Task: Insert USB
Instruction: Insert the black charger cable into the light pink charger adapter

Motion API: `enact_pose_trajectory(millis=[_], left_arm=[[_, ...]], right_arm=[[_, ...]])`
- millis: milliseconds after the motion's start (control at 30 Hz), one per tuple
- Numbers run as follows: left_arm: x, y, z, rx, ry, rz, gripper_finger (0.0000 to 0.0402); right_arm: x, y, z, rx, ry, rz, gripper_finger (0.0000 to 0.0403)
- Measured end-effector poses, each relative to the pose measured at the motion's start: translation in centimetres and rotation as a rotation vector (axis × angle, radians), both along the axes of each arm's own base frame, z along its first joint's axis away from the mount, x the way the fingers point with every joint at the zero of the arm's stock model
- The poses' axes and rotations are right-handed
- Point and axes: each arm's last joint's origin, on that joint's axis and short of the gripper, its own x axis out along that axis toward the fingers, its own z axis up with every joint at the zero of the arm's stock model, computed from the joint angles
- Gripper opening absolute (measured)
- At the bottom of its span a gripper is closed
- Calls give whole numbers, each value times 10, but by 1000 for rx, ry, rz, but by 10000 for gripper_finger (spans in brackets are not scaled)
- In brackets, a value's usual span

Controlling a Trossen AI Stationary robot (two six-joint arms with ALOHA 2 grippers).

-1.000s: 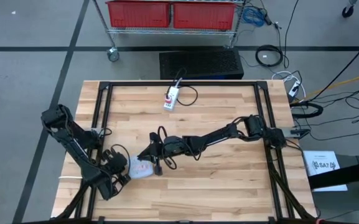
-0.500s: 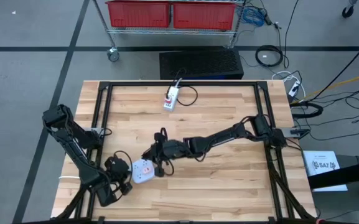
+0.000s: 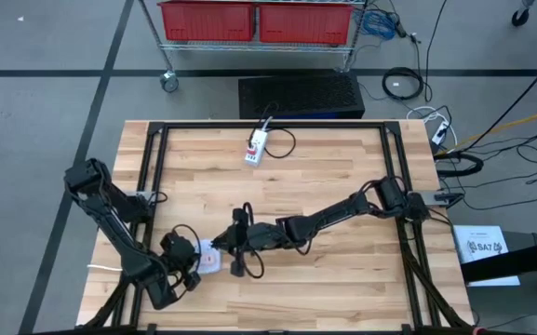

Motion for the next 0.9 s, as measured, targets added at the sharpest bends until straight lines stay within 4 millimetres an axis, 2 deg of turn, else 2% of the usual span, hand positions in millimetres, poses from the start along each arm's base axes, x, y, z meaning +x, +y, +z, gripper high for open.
enact_pose_trajectory(millis=[133, 300, 533, 900], left_arm=[[3, -3, -9, 32, -19, 4, 1], [11, -3, -15, 61, -58, 29, 1], [18, 1, -17, 86, -60, 36, 1], [19, 2, -17, 102, -62, 29, 1]], right_arm=[[-2, 7, 1, 5, -16, -18, 0], [0, 6, -5, 9, -3, -37, 0], [1, 9, -17, 19, 21, -34, 0], [0, 12, -18, -42, 18, -34, 0]])
